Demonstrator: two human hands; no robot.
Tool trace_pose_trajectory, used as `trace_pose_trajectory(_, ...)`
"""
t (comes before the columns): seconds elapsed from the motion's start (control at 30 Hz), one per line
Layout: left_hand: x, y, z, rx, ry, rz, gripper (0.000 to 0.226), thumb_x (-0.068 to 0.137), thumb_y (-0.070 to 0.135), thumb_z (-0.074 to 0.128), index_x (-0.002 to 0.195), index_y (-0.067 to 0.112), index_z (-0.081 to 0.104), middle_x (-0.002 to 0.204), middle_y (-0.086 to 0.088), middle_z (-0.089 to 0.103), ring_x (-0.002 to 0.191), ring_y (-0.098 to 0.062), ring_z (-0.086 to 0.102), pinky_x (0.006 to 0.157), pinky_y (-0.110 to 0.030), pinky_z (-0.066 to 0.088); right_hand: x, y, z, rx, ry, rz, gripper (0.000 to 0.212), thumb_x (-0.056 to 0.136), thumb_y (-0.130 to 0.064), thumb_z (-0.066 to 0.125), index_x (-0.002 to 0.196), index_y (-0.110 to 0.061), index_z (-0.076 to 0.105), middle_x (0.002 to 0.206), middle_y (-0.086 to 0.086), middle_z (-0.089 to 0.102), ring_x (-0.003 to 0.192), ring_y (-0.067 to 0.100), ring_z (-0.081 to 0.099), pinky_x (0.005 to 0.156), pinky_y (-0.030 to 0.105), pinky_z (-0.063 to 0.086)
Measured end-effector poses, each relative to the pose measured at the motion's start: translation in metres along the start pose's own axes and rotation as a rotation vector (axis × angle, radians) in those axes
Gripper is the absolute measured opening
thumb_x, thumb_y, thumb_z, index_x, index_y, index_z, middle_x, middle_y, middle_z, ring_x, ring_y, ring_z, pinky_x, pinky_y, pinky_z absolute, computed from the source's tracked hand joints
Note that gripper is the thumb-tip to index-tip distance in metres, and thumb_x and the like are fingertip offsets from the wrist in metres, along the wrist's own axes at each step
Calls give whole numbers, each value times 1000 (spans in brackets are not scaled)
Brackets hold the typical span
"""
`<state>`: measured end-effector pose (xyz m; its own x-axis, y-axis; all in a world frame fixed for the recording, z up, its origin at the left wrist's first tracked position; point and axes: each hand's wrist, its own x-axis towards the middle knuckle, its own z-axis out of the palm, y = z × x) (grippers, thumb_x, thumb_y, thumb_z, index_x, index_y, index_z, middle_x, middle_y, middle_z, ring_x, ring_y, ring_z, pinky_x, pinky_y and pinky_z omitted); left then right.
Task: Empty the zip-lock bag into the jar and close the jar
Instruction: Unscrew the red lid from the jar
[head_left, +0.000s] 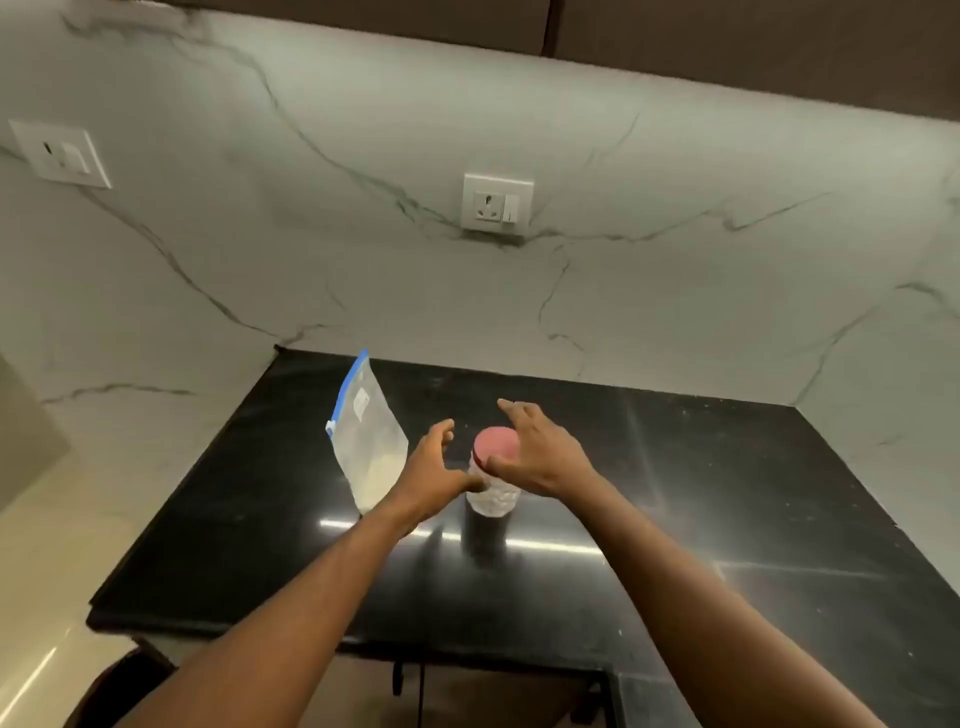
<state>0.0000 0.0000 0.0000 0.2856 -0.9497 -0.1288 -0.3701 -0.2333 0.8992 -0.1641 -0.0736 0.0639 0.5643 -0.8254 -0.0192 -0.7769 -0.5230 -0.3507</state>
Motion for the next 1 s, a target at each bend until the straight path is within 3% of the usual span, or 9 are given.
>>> trace_pose_trajectory(0.13, 27, -21, 19, 21, -131, -62, 115, 76, 31, 93, 166, 29, 20, 171, -4, 31, 155, -32, 35, 120, -54, 37, 23, 4, 16, -218, 16, 2, 87, 88, -66, 61, 160, -27, 34, 153, 8, 52, 125, 35, 63, 97, 46, 55)
trace_pose_trajectory(0.23, 44, -29, 39, -29, -152, 14, 109, 66, 42, 97, 155, 31, 35, 145, 5, 54, 137, -25, 55, 101, -32, 53, 38, 2, 21, -285, -22, 28, 75, 87, -72, 57, 146, -26, 53, 135, 5, 63, 116, 29, 64, 90, 42, 57)
trace_pose_trajectory(0.33, 49, -32, 50, -35, -125, 89, 103, 60, 55, 96, 147, 33, 43, 128, 14, 61, 114, -10, 63, 90, -22, 54, 46, -1, 22, -297, -66, 92, 51, 88, -64, 60, 116, -23, 67, 107, 2, 73, 92, 21, 68, 78, 33, 58)
trace_pose_trajectory(0.43, 53, -42, 50, -11, -87, 125, 96, 57, 65, 91, 139, 40, 46, 119, 22, 64, 100, -1, 66, 76, -9, 49, 54, -6, 25, -275, -99, 125, 50, 81, -63, 69, 109, -22, 68, 97, 0, 71, 85, 19, 68, 75, 31, 60)
trace_pose_trajectory(0.5, 56, -48, 50, 12, -79, 137, 95, 56, 72, 88, 136, 45, 47, 117, 26, 64, 99, 2, 67, 72, -7, 48, 59, -9, 23, -269, -139, 114, 53, 76, -61, 76, 110, -22, 68, 99, 0, 70, 87, 19, 67, 76, 31, 61)
trace_pose_trajectory(0.7, 69, -57, 48, 68, -138, 128, 110, 52, 73, 90, 145, 44, 38, 130, 20, 58, 117, -4, 56, 100, -25, 49, 75, -9, 4, -339, -428, -100, 78, 70, -37, 92, 139, -30, 56, 128, -1, 56, 111, 19, 56, 81, 30, 50)
trace_pose_trajectory(0.8, 73, -62, 42, 53, -191, 135, 101, 54, 72, 90, 139, 57, 37, 125, 30, 58, 114, 1, 61, 100, -24, 54, 81, -6, -6, -169, -513, -105, 74, 75, -27, 90, 139, -30, 54, 131, -3, 55, 122, 23, 55, 84, 32, 52)
trace_pose_trajectory(0.9, 74, -60, 37, 32, -213, 158, 86, 57, 74, 90, 123, 77, 35, 112, 47, 60, 107, 26, 57, 72, -1, 49, 83, -6, -2, -259, -352, -9, 69, 81, -60, 77, 137, -27, 54, 124, -1, 62, 107, 22, 62, 75, 31, 48)
trace_pose_trajectory(1.0, 76, -58, 36, 55, -200, 203, 84, 57, 77, 86, 123, 74, 35, 104, 50, 56, 99, 29, 56, 62, 4, 43, 81, -8, 16, -471, -303, 129, 75, 82, -79, 62, 128, -19, 59, 102, 0, 65, 86, 20, 62, 65, 30, 46)
